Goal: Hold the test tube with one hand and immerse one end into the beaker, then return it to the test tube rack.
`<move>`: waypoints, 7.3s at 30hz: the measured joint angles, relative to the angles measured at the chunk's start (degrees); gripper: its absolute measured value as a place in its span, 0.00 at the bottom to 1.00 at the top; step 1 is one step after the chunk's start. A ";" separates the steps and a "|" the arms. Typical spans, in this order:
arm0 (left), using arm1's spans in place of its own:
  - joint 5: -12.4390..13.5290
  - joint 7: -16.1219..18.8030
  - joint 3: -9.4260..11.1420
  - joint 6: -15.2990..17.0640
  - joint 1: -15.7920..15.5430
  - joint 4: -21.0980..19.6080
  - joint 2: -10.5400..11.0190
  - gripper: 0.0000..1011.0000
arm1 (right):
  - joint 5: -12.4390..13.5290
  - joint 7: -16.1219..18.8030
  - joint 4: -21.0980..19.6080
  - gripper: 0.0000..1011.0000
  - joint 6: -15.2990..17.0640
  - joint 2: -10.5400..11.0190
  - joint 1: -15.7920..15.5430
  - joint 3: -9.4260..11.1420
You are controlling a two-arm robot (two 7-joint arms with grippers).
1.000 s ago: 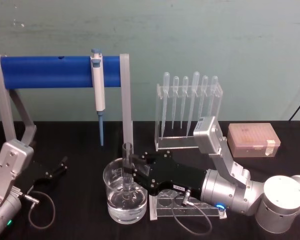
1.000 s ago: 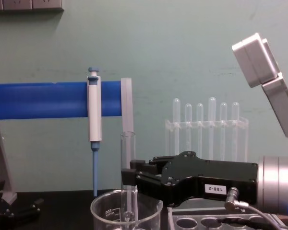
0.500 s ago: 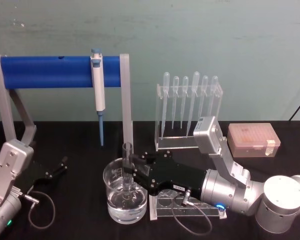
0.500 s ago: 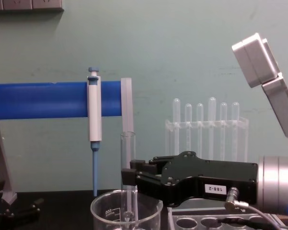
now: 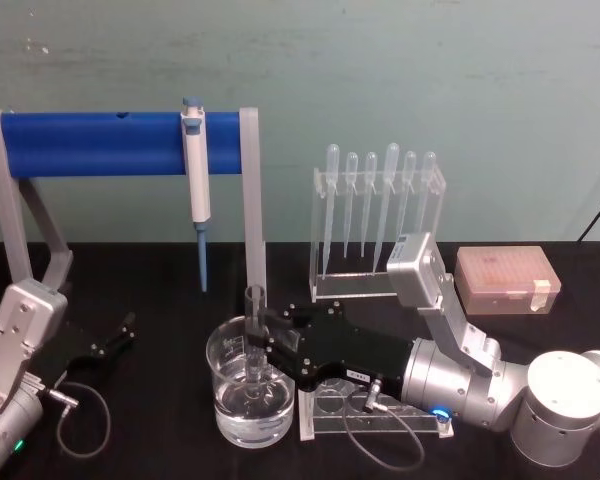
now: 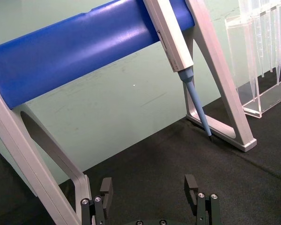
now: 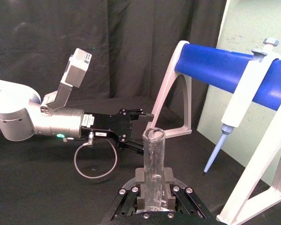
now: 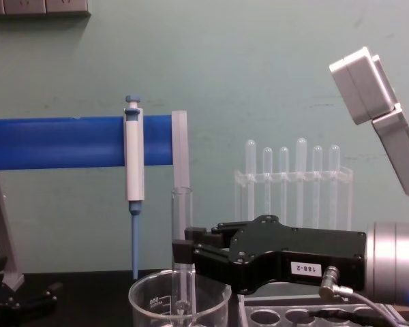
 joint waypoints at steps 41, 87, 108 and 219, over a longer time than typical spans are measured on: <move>0.00 0.00 0.00 0.00 0.01 0.00 0.00 0.99 | 0.24 0.55 -3.84 0.24 0.87 1.71 -0.04 0.62; 0.00 0.00 0.00 0.00 0.00 0.00 0.00 0.99 | 12.76 -3.23 -25.61 0.24 8.59 15.51 -5.70 9.84; 0.00 0.00 0.00 0.00 0.00 0.00 0.00 0.99 | 15.95 -5.36 -30.62 0.24 0.85 23.92 -22.90 18.84; 0.00 0.00 0.00 0.00 0.00 0.00 0.00 0.99 | 5.38 -4.02 -16.05 0.24 -1.72 13.01 -16.81 15.02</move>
